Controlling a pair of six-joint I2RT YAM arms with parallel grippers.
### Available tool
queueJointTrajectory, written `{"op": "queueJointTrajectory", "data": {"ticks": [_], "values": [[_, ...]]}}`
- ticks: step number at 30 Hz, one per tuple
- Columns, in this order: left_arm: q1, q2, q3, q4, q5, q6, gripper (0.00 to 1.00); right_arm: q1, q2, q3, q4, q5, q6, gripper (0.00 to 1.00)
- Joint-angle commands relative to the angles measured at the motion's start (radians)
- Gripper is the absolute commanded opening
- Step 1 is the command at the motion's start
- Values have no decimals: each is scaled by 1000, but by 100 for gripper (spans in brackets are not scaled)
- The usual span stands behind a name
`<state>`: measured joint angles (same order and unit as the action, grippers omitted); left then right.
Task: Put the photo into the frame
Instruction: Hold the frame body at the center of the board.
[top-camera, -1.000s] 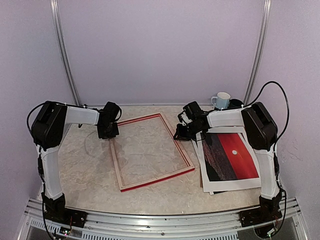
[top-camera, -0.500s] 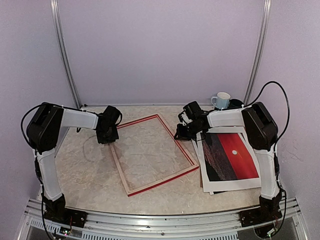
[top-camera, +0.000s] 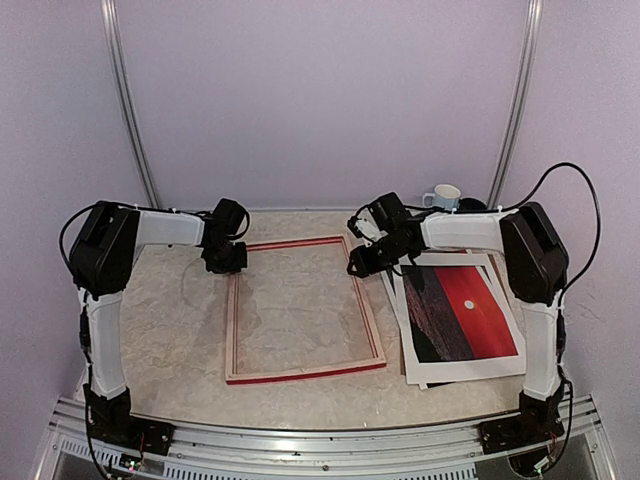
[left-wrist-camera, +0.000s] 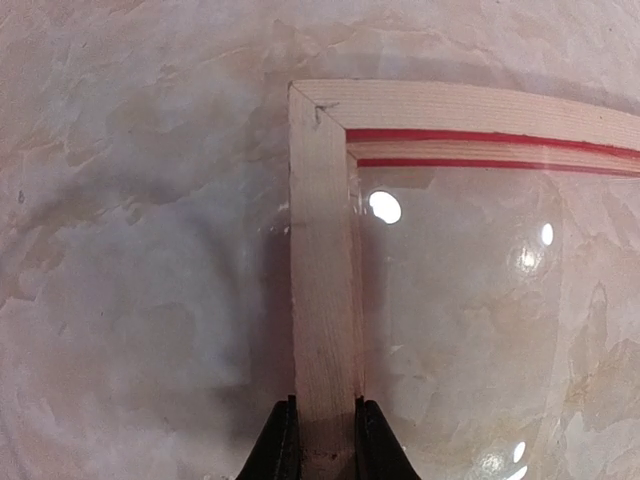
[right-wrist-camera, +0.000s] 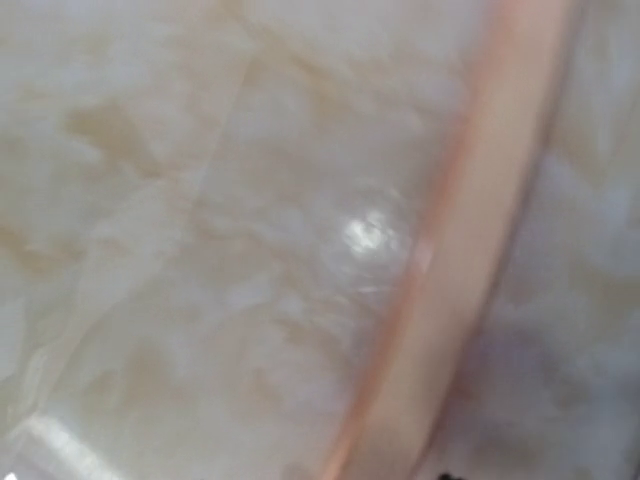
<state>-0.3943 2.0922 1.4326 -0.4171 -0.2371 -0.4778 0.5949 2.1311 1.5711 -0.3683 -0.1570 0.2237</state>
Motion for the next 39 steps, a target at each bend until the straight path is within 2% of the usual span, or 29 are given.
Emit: {"op": "queueJointTrajectory", "data": {"ticks": [1, 4, 7, 11, 16, 21, 26, 39], "values": [[29, 65, 94, -25, 82, 147, 8, 29, -134, -41, -9, -42, -209, 51], [48, 105, 154, -30, 93, 169, 9, 75, -208, -97, 23, -98, -347, 56], [59, 145, 219, -50, 86, 185, 9, 145, -275, -161, 58, -160, -473, 57], [84, 174, 270, -29, 157, 193, 9, 250, -318, -229, 128, -220, -562, 61], [98, 199, 306, -36, 180, 188, 12, 365, -244, -182, 156, -256, -575, 60], [94, 181, 271, -41, 188, 182, 18, 443, -144, -123, 190, -260, -575, 56], [92, 163, 259, -46, 186, 182, 21, 476, -89, -100, 216, -298, -589, 54], [74, 163, 247, -60, 158, 189, 22, 498, 39, -78, 256, -229, -601, 43]]}}
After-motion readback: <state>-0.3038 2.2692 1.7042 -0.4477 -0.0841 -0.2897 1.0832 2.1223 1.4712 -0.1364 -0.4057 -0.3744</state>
